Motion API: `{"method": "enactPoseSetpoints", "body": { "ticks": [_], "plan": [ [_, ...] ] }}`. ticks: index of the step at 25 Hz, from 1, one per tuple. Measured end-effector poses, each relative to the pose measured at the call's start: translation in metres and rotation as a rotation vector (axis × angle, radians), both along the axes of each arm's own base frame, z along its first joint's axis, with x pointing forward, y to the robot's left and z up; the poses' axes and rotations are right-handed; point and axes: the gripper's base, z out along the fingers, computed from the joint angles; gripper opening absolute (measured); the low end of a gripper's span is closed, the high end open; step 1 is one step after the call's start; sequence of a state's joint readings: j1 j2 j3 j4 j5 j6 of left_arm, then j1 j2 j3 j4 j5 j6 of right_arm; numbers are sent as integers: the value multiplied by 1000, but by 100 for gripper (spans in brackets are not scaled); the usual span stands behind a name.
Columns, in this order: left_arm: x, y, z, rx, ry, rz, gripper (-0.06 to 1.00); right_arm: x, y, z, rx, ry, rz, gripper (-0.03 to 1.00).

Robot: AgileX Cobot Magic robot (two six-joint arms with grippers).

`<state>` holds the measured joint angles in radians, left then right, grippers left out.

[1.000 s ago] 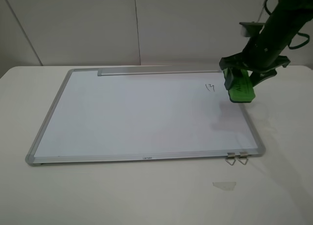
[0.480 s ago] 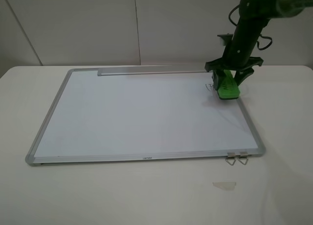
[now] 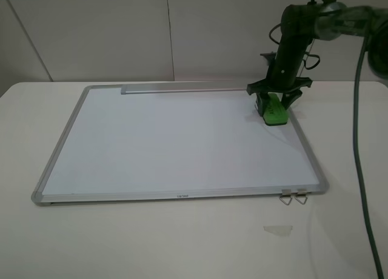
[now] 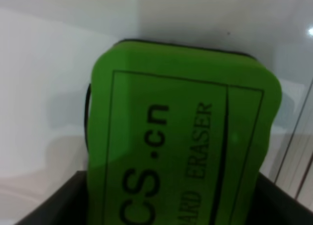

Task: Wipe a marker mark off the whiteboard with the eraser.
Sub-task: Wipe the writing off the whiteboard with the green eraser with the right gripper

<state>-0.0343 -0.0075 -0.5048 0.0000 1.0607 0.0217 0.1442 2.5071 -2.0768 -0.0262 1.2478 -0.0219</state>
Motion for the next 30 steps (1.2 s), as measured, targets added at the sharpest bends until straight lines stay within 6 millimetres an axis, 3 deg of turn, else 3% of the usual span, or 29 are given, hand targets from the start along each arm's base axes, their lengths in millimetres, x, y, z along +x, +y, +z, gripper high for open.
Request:
{"method": "enactPoseSetpoints", "body": {
  "ticks": [7,15,18,25,28,30],
  "plan": [
    [0,0,0,0,0,0,68,-1,15,-7,-21,1,40,60],
    [0,0,0,0,0,0,68,-19,91,-9,-19,-7,211,60],
    [0,0,0,0,0,0,68,-23,105,-11,-19,-5,256,60],
    [0,0,0,0,0,0,68,-20,97,-12,-29,-3,243,60],
    [0,0,0,0,0,0,68,-12,73,-11,-30,-7,185,60],
    [0,0,0,0,0,0,68,-4,45,-11,-30,-7,121,60]
  ]
}}
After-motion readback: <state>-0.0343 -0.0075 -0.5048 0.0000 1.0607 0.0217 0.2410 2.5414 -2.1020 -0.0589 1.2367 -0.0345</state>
